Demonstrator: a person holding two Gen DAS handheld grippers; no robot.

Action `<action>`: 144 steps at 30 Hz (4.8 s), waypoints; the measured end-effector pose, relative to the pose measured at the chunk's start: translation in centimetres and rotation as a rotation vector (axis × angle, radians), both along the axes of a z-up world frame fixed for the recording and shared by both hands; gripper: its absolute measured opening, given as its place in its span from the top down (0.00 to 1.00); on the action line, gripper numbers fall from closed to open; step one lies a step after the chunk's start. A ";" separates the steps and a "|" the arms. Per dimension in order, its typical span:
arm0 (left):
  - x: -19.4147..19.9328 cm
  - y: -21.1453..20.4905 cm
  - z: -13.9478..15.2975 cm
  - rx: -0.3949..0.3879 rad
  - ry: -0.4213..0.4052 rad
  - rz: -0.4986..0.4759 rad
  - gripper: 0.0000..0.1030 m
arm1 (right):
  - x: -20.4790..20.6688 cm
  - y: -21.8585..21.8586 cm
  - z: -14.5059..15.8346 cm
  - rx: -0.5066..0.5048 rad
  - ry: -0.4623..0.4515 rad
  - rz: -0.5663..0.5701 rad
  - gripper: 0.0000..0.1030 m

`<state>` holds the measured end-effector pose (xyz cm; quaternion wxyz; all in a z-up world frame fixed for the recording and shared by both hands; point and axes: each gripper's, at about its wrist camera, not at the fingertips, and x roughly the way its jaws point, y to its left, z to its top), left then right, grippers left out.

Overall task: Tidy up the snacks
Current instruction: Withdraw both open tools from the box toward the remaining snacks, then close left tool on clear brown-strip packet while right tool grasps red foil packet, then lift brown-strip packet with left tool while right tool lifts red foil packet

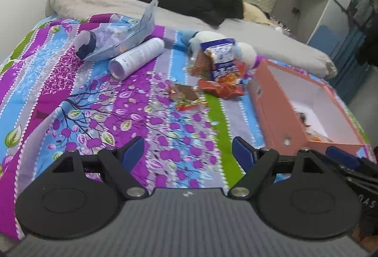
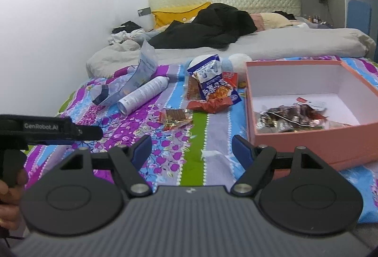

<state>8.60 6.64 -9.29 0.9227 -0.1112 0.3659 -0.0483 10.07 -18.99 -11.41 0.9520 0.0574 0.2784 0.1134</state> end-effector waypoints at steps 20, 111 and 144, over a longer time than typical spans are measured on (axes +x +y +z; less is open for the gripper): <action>16.1 2.4 -10.2 -0.021 0.097 -0.030 0.18 | 15.5 3.3 -6.6 -0.009 0.097 -0.038 0.27; 2.7 4.0 -11.7 -0.114 0.236 0.160 0.11 | 1.9 0.2 -10.0 -0.018 0.337 -0.030 0.29; 7.1 -2.5 -13.1 0.098 0.341 0.131 0.02 | 5.2 1.6 -11.4 -0.215 0.272 0.302 0.55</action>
